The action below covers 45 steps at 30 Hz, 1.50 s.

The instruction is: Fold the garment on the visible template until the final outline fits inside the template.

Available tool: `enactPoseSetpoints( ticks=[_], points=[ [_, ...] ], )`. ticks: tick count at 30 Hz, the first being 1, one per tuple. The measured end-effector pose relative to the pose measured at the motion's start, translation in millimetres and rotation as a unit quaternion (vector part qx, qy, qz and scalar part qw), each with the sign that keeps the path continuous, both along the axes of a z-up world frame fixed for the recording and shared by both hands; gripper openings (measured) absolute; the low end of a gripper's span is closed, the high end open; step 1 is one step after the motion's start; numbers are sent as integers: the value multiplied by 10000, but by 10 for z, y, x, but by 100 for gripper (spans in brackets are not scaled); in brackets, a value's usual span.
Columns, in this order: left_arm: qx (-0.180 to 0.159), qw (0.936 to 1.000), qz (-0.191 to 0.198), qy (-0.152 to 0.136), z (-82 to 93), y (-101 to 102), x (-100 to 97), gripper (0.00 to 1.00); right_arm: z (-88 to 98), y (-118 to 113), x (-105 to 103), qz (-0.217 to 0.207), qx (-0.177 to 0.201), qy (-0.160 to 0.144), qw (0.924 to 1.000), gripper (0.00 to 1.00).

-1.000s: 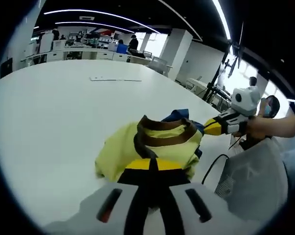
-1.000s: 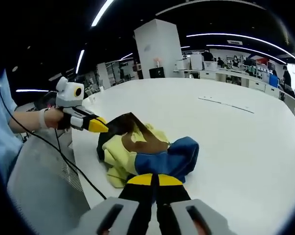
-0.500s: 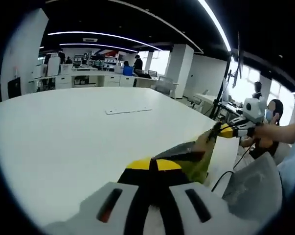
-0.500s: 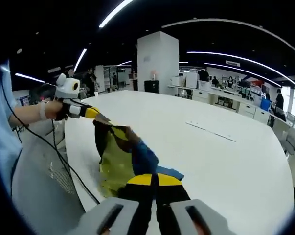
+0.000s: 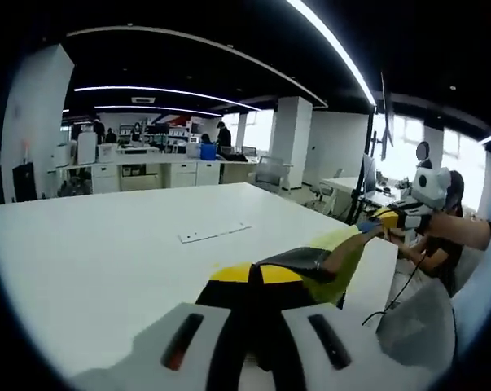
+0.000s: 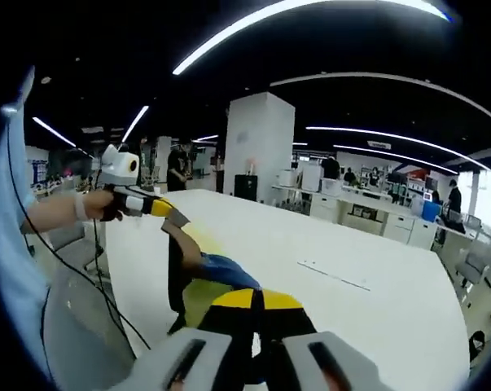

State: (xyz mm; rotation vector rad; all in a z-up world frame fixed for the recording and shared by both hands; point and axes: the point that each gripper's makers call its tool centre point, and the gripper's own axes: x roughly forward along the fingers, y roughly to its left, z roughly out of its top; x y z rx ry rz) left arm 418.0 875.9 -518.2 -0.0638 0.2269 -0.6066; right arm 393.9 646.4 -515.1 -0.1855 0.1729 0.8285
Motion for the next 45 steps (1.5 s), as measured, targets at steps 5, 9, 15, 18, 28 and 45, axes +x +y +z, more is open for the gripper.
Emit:
enactPoseSetpoints(
  ticks=[5, 9, 15, 18, 28, 45],
  points=[
    [-98, 9992, -19, -386, 393, 29, 59, 0, 541, 68, -85, 100, 294, -504, 9982, 0],
    [-249, 9980, -71, -568, 749, 55, 66, 0, 896, 118, -163, 200, 493, -809, 9953, 0],
    [-452, 9931, -194, -1063, 1327, 140, -9, 0, 1355, 161, -312, 365, 584, -1276, 9894, 0],
    [-508, 9904, -249, -1265, 1516, 166, -39, 0, 1521, 142, -306, 376, 642, -1477, 9862, 0],
    [-549, 9976, -288, -306, 785, 142, 514, 0, 898, 96, 386, 28, 670, -669, 9955, 0],
    [-178, 9918, -252, 1237, -914, 8, 1914, 0, -670, 87, 1893, -410, 26, 815, 9958, 0]
  ],
)
